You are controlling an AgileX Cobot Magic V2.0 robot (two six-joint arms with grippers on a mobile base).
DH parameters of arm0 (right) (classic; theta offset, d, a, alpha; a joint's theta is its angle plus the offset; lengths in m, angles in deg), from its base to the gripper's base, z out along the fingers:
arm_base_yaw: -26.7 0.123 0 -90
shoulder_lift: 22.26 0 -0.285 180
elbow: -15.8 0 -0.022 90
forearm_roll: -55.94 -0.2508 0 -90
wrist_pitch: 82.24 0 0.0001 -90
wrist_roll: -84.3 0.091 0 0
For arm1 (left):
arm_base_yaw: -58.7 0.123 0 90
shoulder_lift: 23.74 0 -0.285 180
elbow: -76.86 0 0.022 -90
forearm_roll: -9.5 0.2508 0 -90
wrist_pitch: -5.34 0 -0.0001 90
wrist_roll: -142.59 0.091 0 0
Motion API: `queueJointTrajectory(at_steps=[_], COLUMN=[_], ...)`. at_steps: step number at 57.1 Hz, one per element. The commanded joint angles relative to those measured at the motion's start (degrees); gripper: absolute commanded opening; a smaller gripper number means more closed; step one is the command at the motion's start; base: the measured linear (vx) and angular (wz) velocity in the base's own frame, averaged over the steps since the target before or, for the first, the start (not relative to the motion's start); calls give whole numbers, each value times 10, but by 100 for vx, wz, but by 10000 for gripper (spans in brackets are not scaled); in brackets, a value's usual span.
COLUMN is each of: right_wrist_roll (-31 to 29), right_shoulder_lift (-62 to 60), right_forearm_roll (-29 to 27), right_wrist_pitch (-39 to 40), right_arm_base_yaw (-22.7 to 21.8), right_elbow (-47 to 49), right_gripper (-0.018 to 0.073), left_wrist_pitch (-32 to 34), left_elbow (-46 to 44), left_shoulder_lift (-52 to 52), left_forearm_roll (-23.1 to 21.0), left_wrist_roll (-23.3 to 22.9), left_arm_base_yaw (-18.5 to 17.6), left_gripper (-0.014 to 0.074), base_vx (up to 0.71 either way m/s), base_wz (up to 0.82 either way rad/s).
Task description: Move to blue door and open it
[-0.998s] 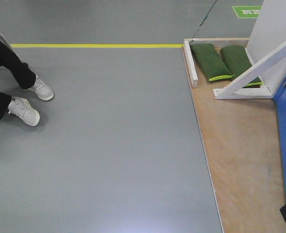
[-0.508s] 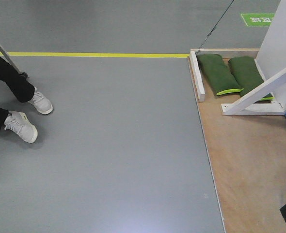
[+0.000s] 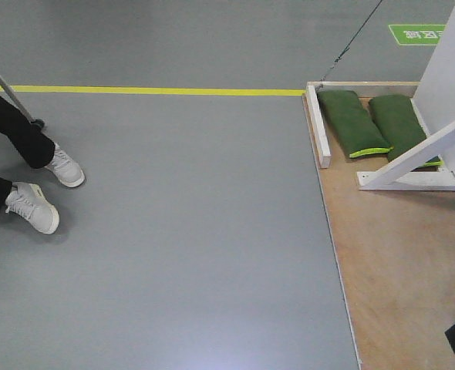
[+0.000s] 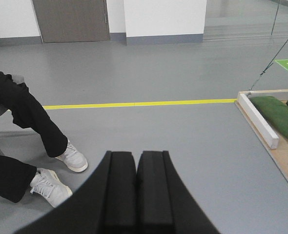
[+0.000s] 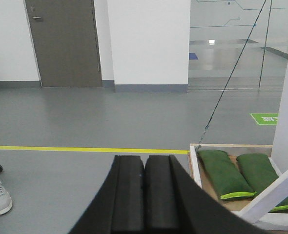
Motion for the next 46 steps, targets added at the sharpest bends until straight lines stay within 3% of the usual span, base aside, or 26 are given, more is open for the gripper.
queueJointTrajectory(at_steps=[1,28,36,46], right_wrist_roll=[-1,-1,-1,-1], right_shoulder_lift=[-6,23,132,275], right_forearm_roll=[5,5,5,4], right_wrist_pitch=[48,36,-59,-241], right_arm_base_yaw=[2,0,0,0], right_elbow=[-1,18,126,351], right_gripper=[12,12,12,12], left_wrist_pitch=[49,49,49,49], left_elbow=[-15,-15,-15,-15], left_shoulder_lift=[7,7,7,7], left_forearm_roll=[-2,-2,-2,-2], left_wrist_roll=[-4,-4,-4,-4], left_arm_base_yaw=[-4,-4,-4,-4], left_gripper=[73,73,73,73], base_vx=[2,0,0,0], base_wz=[0,0,0,0])
